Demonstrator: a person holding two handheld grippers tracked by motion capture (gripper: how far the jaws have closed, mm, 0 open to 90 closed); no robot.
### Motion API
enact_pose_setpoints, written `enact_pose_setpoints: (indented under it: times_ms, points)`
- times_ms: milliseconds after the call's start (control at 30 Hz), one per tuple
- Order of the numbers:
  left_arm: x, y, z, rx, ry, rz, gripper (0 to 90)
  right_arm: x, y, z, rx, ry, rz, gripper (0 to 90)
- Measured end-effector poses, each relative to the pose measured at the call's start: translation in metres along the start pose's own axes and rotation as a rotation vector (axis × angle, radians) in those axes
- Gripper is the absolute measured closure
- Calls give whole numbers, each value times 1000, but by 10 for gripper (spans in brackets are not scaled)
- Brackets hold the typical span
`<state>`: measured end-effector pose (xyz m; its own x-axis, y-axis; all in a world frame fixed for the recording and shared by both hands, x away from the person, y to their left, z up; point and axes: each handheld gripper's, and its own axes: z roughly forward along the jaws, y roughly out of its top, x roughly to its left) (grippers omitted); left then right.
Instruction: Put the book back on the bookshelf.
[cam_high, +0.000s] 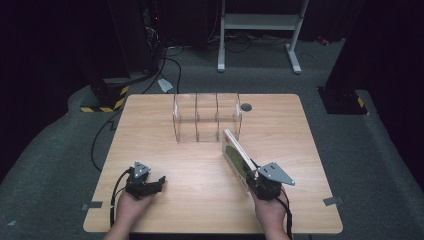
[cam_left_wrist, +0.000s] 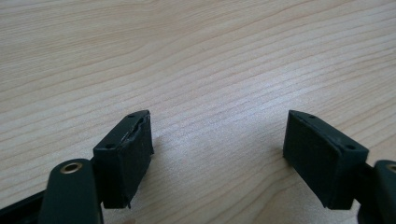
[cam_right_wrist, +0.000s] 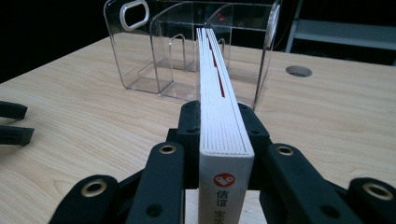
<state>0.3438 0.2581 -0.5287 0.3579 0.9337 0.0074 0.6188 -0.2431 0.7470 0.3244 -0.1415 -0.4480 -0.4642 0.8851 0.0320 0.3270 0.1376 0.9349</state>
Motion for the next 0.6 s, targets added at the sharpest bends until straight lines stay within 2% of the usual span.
enact_pose_setpoints:
  times_ms: [167, 300, 600]
  points:
    - [0, 0, -1, 4, 0, 3, 242, -1, 11, -1, -29, -18, -3, 758]
    - [0, 0, -1, 4, 0, 3, 242, -3, 19, 6, -47, -29, -6, 758]
    - [0, -1, -1, 2, -3, 1, 244, -5, 32, 49, -22, -89, -2, 758]
